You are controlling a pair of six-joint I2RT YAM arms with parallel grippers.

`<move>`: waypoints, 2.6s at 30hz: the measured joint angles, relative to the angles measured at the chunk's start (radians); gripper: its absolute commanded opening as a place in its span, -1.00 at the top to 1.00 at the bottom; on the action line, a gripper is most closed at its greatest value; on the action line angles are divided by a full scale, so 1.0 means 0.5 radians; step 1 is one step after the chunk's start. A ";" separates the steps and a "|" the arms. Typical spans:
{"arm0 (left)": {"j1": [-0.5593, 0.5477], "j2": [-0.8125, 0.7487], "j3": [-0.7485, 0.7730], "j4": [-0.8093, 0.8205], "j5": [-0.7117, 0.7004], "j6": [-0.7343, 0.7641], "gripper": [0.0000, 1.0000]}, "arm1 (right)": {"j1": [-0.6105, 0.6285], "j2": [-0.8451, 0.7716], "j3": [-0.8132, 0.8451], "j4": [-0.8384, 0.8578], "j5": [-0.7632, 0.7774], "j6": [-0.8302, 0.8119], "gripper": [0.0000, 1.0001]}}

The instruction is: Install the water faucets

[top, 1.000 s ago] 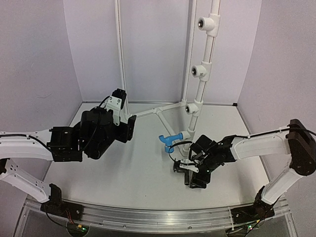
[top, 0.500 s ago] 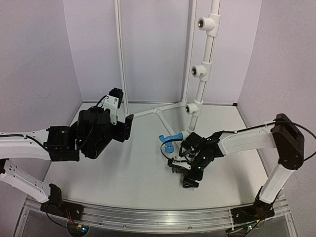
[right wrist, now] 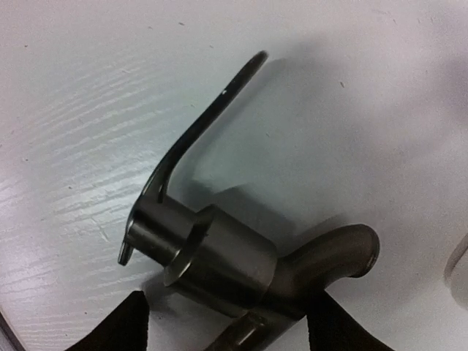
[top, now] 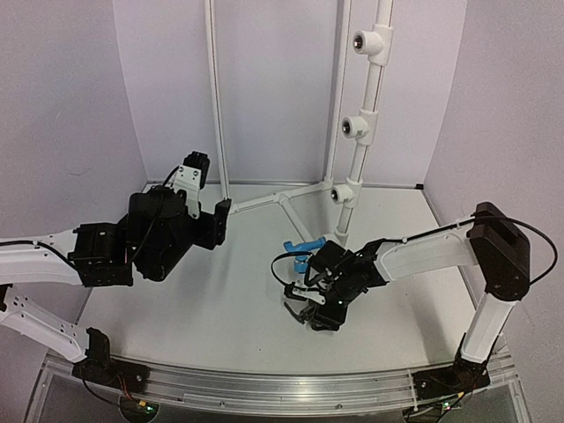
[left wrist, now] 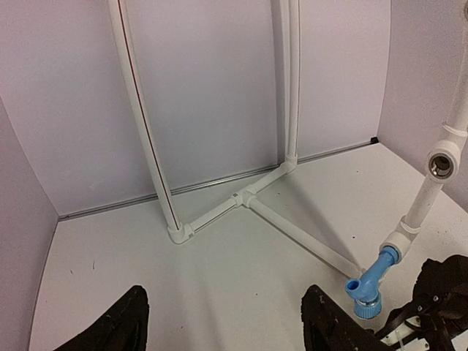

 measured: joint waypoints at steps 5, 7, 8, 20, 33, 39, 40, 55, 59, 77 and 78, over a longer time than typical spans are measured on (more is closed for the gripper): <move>0.000 -0.034 -0.002 -0.016 -0.003 -0.034 -0.42 | 0.054 0.000 -0.001 0.091 0.012 -0.037 -0.38; 0.000 -0.050 -0.002 -0.038 -0.012 -0.042 -0.41 | 0.059 -0.001 -0.013 0.119 0.022 -0.060 -0.37; 0.000 -0.055 -0.002 -0.047 -0.016 -0.046 -0.42 | 0.059 -0.007 -0.031 0.134 0.027 -0.067 -0.37; 0.000 -0.063 -0.005 -0.100 -0.035 -0.087 -0.43 | 0.035 -0.283 -0.354 0.130 0.108 -0.091 -0.09; 0.000 -0.092 -0.005 -0.173 -0.027 -0.154 -0.50 | 0.033 -0.145 -0.201 0.117 0.080 -0.055 1.00; 0.000 -0.178 -0.002 -0.214 0.102 -0.154 -0.58 | 0.032 -0.303 -0.196 -0.037 0.047 -0.054 1.00; 0.001 -0.172 0.007 -0.241 0.136 -0.156 -0.60 | 0.033 -0.346 -0.185 -0.067 0.037 -0.054 1.00; -0.009 -0.165 0.182 -0.523 1.105 -0.498 -0.84 | 0.030 -0.785 0.443 -0.422 -0.415 -0.115 1.00; -0.123 -0.125 0.368 -0.679 1.246 -0.288 -0.87 | 0.029 -0.811 0.480 -0.568 -0.703 -0.157 1.00; -0.357 0.091 0.626 -1.290 1.459 1.076 -0.78 | -0.059 -0.745 0.611 -1.260 -1.394 -0.399 1.00; -0.365 0.116 0.628 -1.282 1.467 1.144 -0.75 | -0.059 -0.731 0.618 -1.269 -1.418 -0.405 1.00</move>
